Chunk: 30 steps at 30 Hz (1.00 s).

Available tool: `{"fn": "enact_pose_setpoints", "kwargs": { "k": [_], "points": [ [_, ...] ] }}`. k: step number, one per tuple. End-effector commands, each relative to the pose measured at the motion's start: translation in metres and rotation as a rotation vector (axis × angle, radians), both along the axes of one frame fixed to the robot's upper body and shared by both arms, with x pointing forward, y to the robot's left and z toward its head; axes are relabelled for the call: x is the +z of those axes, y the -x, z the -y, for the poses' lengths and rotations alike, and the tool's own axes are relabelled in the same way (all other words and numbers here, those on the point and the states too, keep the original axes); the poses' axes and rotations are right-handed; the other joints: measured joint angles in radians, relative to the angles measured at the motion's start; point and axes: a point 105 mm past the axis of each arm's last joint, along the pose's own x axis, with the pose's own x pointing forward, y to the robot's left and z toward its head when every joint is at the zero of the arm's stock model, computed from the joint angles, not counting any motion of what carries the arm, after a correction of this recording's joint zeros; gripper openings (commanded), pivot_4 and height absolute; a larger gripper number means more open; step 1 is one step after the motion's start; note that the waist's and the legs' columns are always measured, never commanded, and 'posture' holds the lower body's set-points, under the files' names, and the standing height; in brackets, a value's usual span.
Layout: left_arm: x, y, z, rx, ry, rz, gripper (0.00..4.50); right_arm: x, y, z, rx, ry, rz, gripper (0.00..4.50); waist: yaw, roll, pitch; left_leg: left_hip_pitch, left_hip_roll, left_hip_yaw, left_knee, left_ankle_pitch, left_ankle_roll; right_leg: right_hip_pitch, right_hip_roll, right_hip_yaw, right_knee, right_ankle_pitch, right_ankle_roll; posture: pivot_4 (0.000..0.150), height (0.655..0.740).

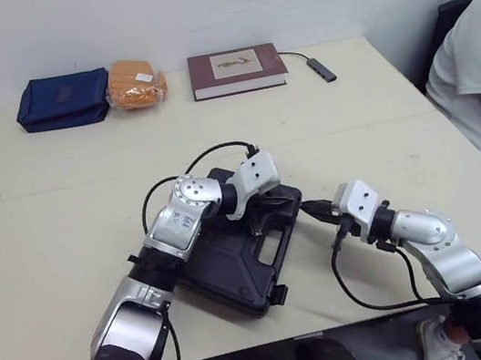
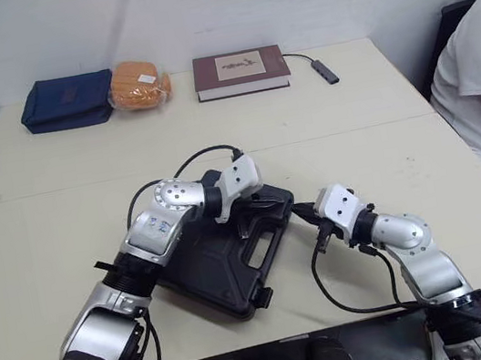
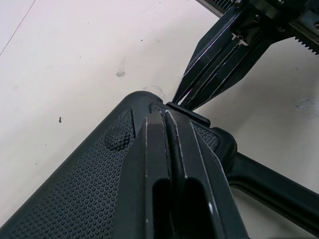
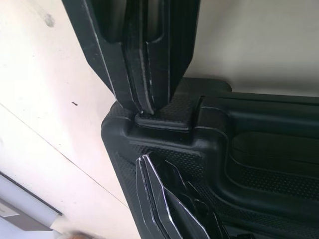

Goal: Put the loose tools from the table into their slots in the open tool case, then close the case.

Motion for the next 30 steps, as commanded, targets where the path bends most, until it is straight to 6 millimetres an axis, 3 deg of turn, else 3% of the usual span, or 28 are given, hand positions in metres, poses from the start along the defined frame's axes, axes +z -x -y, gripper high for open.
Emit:
{"fn": "enact_pose_setpoints", "kwargs": {
  "k": [1, 10, 30],
  "points": [
    [-0.082, 0.016, -0.028, 0.077, -0.238, -0.234, 0.04, 0.012, 0.002, -0.021, 0.074, -0.028, 0.054, 0.0, -0.002, 0.0, 0.0, 0.0, 0.0, 0.0, -0.001, 0.0, 0.0, 0.0, 0.0, 0.0, 0.0, 0.0, 0.0, 0.15, 0.74],
    [-0.085, 0.017, -0.035, 0.094, -0.252, -0.244, 0.04, 0.02, 0.01, -0.038, 0.145, -0.025, 0.027, 0.0, -0.004, -0.001, -0.001, 0.007, 0.002, 0.0, -0.009, 0.005, -0.005, 0.001, 0.003, 0.0, 0.001, -0.002, -0.005, 0.15, 0.74],
    [-0.088, 0.018, -0.037, 0.106, -0.251, -0.259, 0.04, 0.033, 0.023, -0.039, 0.187, -0.037, -0.002, 0.0, 0.002, -0.002, -0.002, 0.007, 0.004, 0.0, -0.012, 0.003, -0.008, 0.0, 0.004, 0.0, 0.0, -0.005, -0.009, 0.15, 0.74]
  ]
}}
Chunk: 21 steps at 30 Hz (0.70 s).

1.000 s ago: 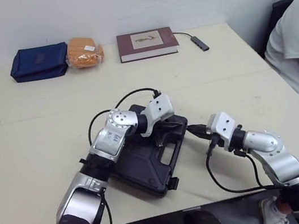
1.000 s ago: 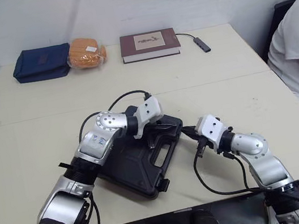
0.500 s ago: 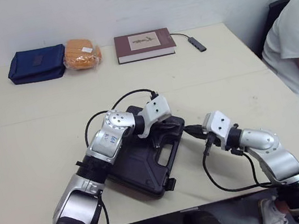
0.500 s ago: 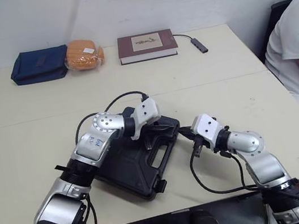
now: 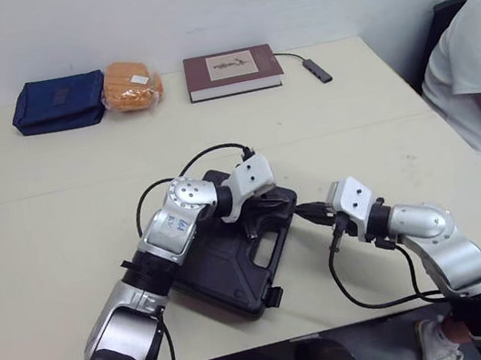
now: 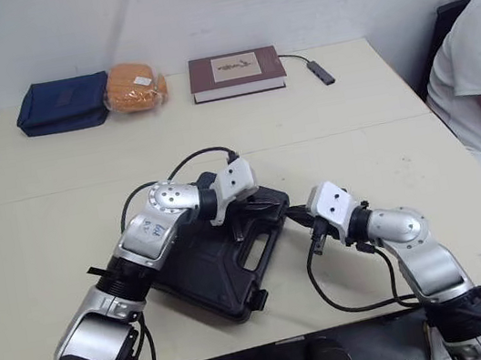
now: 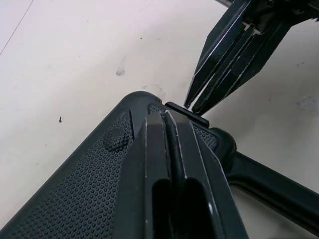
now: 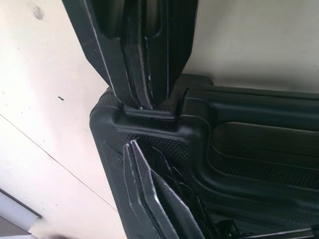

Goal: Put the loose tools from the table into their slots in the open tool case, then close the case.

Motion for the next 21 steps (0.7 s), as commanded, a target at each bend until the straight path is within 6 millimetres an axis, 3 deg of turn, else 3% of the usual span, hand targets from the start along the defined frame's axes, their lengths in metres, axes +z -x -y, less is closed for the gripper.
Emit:
{"fn": "enact_pose_setpoints", "kwargs": {
  "k": [1, 5, 8, 16, 21],
  "points": [
    [-0.087, 0.015, -0.031, 0.103, -0.238, -0.267, 0.04, 0.015, 0.009, -0.016, 0.072, -0.046, 0.043, 0.0, 0.005, 0.0, 0.0, 0.0, 0.0, -0.001, 0.0, 0.0, 0.0, 0.0, 0.0, -0.001, 0.0, 0.0, 0.0, 0.15, 0.74],
    [-0.087, 0.015, -0.03, 0.101, -0.237, -0.268, 0.04, 0.008, 0.001, -0.012, 0.028, -0.069, 0.028, 0.0, 0.009, -0.001, -0.001, -0.003, 0.0, -0.002, 0.0, 0.0, 0.0, 0.0, 0.0, -0.002, -0.003, 0.0, 0.0, 0.15, 0.74],
    [-0.087, 0.015, -0.03, 0.101, -0.237, -0.268, 0.04, 0.0, 0.003, -0.009, 0.053, 0.007, 0.038, 0.0, 0.009, 0.0, -0.001, -0.006, 0.0, -0.004, 0.0, 0.0, 0.0, -0.001, 0.0, -0.004, -0.006, 0.0, 0.001, 0.15, 0.74],
    [-0.081, 0.012, -0.031, 0.125, -0.201, -0.248, 0.04, 0.021, 0.026, 0.014, 0.049, -0.061, 0.037, 0.0, 0.017, 0.003, -0.001, -0.008, 0.0, -0.007, 0.0, -0.001, 0.0, 0.0, 0.0, -0.008, -0.009, 0.0, 0.0, 0.15, 0.74],
    [-0.075, 0.01, -0.029, 0.129, -0.169, -0.242, 0.04, 0.02, 0.029, 0.024, 0.006, -0.053, 0.029, 0.0, 0.018, 0.003, -0.001, -0.008, 0.0, -0.008, -0.001, -0.001, 0.0, 0.0, 0.0, -0.008, -0.009, 0.0, 0.0, 0.15, 0.74]
  ]
}}
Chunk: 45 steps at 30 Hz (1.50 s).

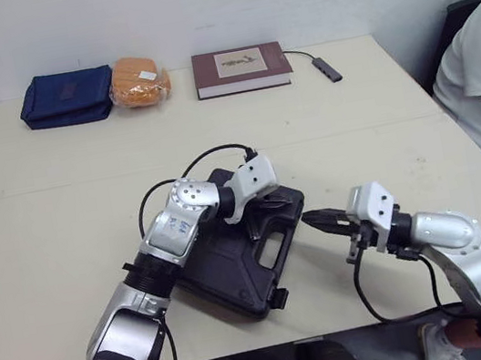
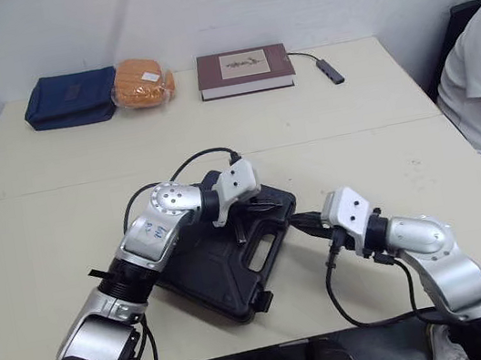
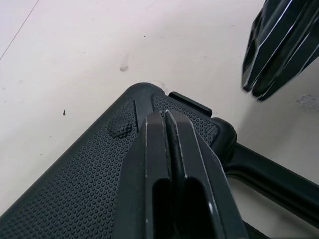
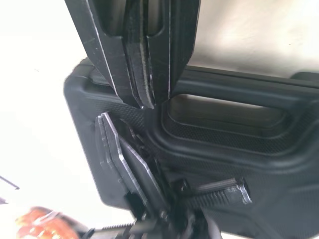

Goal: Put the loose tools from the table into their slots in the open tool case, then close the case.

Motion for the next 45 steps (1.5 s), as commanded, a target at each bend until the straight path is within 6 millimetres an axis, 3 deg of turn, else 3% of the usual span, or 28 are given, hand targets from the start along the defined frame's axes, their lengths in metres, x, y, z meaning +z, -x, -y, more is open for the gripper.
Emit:
{"fn": "enact_pose_setpoints", "kwargs": {
  "k": [1, 6, 12, 17, 22, 26, 29, 34, 39, 45],
  "points": [
    [-0.076, 0.008, -0.032, 0.123, -0.189, -0.247, 0.04, 0.007, 0.0, 0.007, -0.033, 0.01, 0.036, 0.0, 0.001, 0.0, 0.0, 0.0, 0.0, 0.0, 0.0, 0.0, 0.0, 0.0, 0.0, 0.0, 0.0, 0.0, 0.0, 0.15, 0.74],
    [-0.077, 0.011, -0.029, 0.102, -0.196, -0.251, 0.04, -0.006, -0.015, 0.015, -0.092, 0.047, 0.041, 0.0, 0.006, 0.001, 0.0, 0.0, 0.0, 0.0, -0.002, 0.0, 0.0, 0.0, 0.0, 0.0, -0.002, 0.0, 0.0, 0.15, 0.74],
    [-0.077, 0.012, -0.028, 0.094, -0.199, -0.25, 0.04, -0.007, -0.032, 0.005, -0.087, 0.027, 0.069, 0.0, 0.01, 0.001, 0.0, 0.0, 0.0, 0.0, -0.004, 0.001, -0.001, 0.0, 0.0, -0.001, -0.003, 0.0, 0.0, 0.15, 0.74],
    [-0.079, 0.013, -0.029, 0.096, -0.203, -0.254, 0.04, -0.005, -0.033, -0.011, -0.031, 0.008, 0.067, 0.0, 0.009, 0.001, 0.0, 0.0, 0.0, 0.0, -0.004, 0.001, -0.001, 0.0, 0.0, -0.002, -0.003, 0.0, 0.0, 0.15, 0.74],
    [-0.077, 0.012, -0.03, 0.1, -0.188, -0.239, 0.04, -0.002, -0.031, -0.009, -0.029, 0.018, 0.073, 0.0, 0.006, 0.001, 0.0, 0.001, 0.0, 0.0, -0.005, 0.001, -0.001, 0.0, 0.0, -0.002, -0.003, 0.0, 0.0, 0.15, 0.74],
    [-0.052, 0.008, -0.025, 0.073, -0.068, -0.163, 0.04, 0.008, -0.024, 0.001, -0.036, 0.02, 0.091, 0.0, 0.008, 0.003, 0.001, 0.001, 0.0, 0.0, -0.007, 0.002, -0.001, -0.001, 0.0, -0.002, -0.003, 0.0, 0.0, 0.15, 0.74],
    [0.008, 0.019, -0.019, -0.081, 0.192, 0.023, 0.04, 0.016, -0.007, 0.018, -0.03, 0.045, 0.105, 0.0, 0.013, 0.009, 0.006, -0.002, -0.001, 0.0, -0.01, 0.003, -0.001, -0.002, 0.0, -0.002, -0.006, 0.0, 0.0, 0.15, 0.74],
    [0.052, 0.039, -0.041, -0.221, 0.331, 0.186, 0.04, 0.021, 0.013, 0.031, -0.011, 0.095, 0.105, 0.0, 0.017, 0.011, 0.024, -0.01, -0.002, 0.0, -0.012, 0.01, -0.004, -0.008, 0.002, -0.006, -0.009, 0.0, 0.0, 0.15, 0.74],
    [0.061, 0.047, -0.058, -0.247, 0.336, 0.201, 0.04, 0.023, 0.024, 0.036, -0.01, 0.1, 0.105, 0.0, 0.034, 0.01, 0.026, -0.022, -0.005, 0.0, -0.006, 0.015, -0.001, -0.017, 0.004, -0.015, -0.003, 0.002, 0.004, 0.15, 0.74],
    [0.057, 0.092, -0.063, -0.327, 0.305, 0.151, 0.04, 0.019, 0.046, 0.025, 0.013, 0.078, 0.115, 0.0, 0.036, 0.008, 0.03, -0.022, -0.009, 0.0, -0.006, 0.014, 0.005, -0.016, -0.002, -0.012, -0.007, 0.004, 0.009, 0.15, 0.74]
  ]
}}
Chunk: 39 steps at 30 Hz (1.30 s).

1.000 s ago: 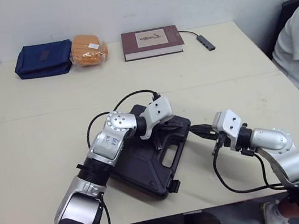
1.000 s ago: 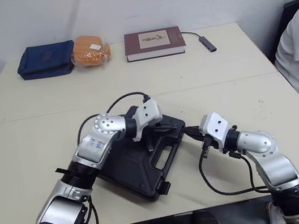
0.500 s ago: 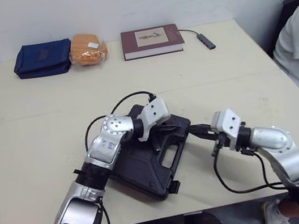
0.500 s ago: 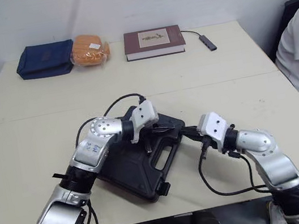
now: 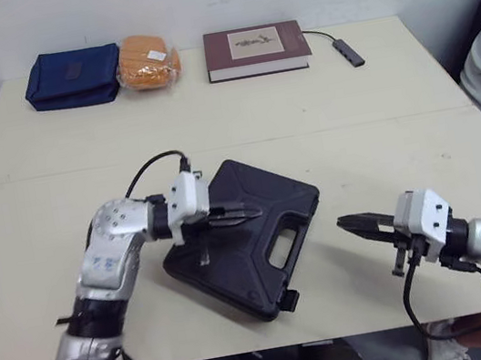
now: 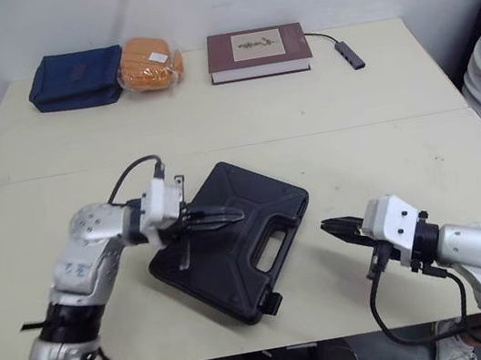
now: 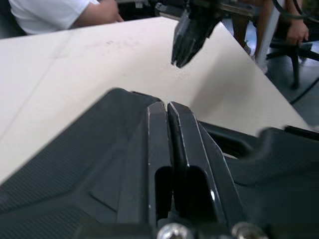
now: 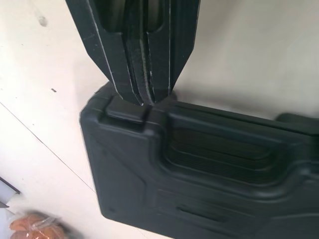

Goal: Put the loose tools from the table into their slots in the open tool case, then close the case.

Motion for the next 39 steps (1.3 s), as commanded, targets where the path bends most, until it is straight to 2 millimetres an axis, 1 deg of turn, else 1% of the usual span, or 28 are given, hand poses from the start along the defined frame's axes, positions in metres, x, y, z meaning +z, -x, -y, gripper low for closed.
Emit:
{"fn": "enact_pose_setpoints", "kwargs": {
  "k": [1, 3, 5, 8, 10, 13, 15, 17, 23, 29, 33, 37, 39],
  "points": [
    [0.01, 0.031, 0.008, -0.07, 0.034, 0.012, 0.04, 0.01, 0.015, -0.016, 0.049, -0.029, 0.068, 0.0, 0.0, 0.0, 0.002, -0.001, 0.0, -0.001, 0.0, 0.0, 0.0, 0.0, -0.001, 0.003, 0.0, 0.0, 0.001, 0.15, 0.74],
    [0.008, 0.04, 0.011, -0.064, 0.035, -0.014, 0.04, 0.006, 0.022, -0.024, 0.071, -0.037, 0.057, 0.0, 0.003, -0.002, 0.003, -0.001, 0.0, -0.001, 0.0, 0.0, 0.0, 0.0, -0.001, 0.007, 0.0, 0.001, 0.001, 0.15, 0.74],
    [0.006, 0.044, 0.012, -0.058, 0.027, -0.015, 0.04, 0.003, 0.026, -0.028, 0.08, -0.036, 0.051, 0.0, 0.004, -0.002, 0.003, 0.0, 0.0, -0.002, 0.0, 0.0, -0.001, 0.001, -0.001, 0.007, 0.0, 0.001, 0.001, 0.15, 0.74],
    [-0.001, 0.053, 0.014, -0.038, 0.001, -0.039, 0.04, -0.009, 0.04, -0.036, 0.12, -0.023, 0.002, 0.0, 0.003, -0.002, 0.003, 0.0, -0.001, -0.002, 0.0, 0.001, -0.002, 0.001, 0.0, 0.007, 0.0, 0.001, 0.0, 0.15, 0.74],
    [-0.002, 0.058, 0.014, -0.036, -0.01, -0.052, 0.04, -0.012, 0.045, -0.038, 0.131, -0.023, -0.012, 0.0, 0.003, -0.002, 0.003, 0.0, 0.0, -0.002, 0.0, 0.001, -0.002, 0.0, 0.0, 0.007, 0.0, 0.001, 0.0, 0.15, 0.74],
    [-0.013, 0.064, 0.011, -0.02, -0.06, -0.063, 0.04, -0.02, 0.053, -0.045, 0.144, -0.029, -0.043, 0.0, 0.001, -0.002, 0.004, 0.0, 0.0, -0.002, 0.0, 0.001, -0.002, 0.0, 0.0, 0.007, 0.0, 0.001, 0.0, 0.15, 0.74],
    [-0.025, 0.062, 0.006, 0.033, -0.115, -0.057, 0.04, -0.026, 0.056, -0.049, 0.155, -0.033, -0.069, 0.0, 0.001, -0.002, 0.004, 0.0, 0.0, -0.002, 0.0, 0.001, -0.002, 0.0, 0.0, 0.007, 0.0, 0.001, 0.0, 0.15, 0.74],
    [-0.034, 0.06, 0.002, 0.069, -0.161, -0.066, 0.04, -0.029, 0.057, -0.052, 0.157, -0.035, -0.075, 0.0, 0.002, -0.002, 0.004, 0.001, 0.0, -0.002, 0.0, 0.001, -0.002, 0.0, 0.0, 0.007, 0.0, 0.001, 0.0, 0.15, 0.74],
    [-0.05, 0.06, -0.002, 0.127, -0.217, -0.094, 0.04, -0.036, 0.06, -0.064, 0.186, -0.042, -0.115, 0.0, 0.003, -0.002, 0.004, 0.0, 0.0, -0.002, 0.0, 0.001, -0.002, 0.0, 0.0, 0.008, 0.0, 0.002, -0.001, 0.15, 0.74],
    [-0.056, 0.063, 0.003, 0.123, -0.228, -0.129, 0.04, -0.043, 0.06, -0.069, 0.197, -0.033, -0.142, 0.0, 0.003, -0.002, 0.004, 0.001, 0.0, -0.002, 0.0, 0.001, -0.002, 0.0, 0.0, 0.008, 0.0, 0.001, -0.001, 0.15, 0.74],
    [-0.065, 0.065, 0.001, 0.123, -0.275, -0.157, 0.04, -0.045, 0.061, -0.071, 0.202, -0.044, -0.15, 0.0, 0.003, -0.002, 0.004, 0.001, 0.0, -0.002, 0.0, 0.001, -0.002, 0.001, 0.0, 0.008, 0.002, 0.001, -0.001, 0.15, 0.74],
    [-0.07, 0.064, 0.001, 0.132, -0.292, -0.158, 0.04, -0.045, 0.061, -0.077, 0.21, -0.067, -0.15, 0.0, 0.003, -0.002, 0.003, 0.002, 0.0, -0.002, 0.0, 0.001, -0.002, 0.001, 0.0, 0.008, 0.003, 0.001, -0.001, 0.15, 0.74],
    [-0.074, 0.066, 0.001, 0.127, -0.305, -0.169, 0.04, -0.041, 0.059, -0.083, 0.214, -0.094, -0.135, 0.0, 0.002, -0.002, 0.003, 0.002, 0.0, -0.002, 0.001, 0.001, -0.002, 0.001, 0.0, 0.008, 0.003, 0.001, -0.001, 0.15, 0.74]
  ]
}}
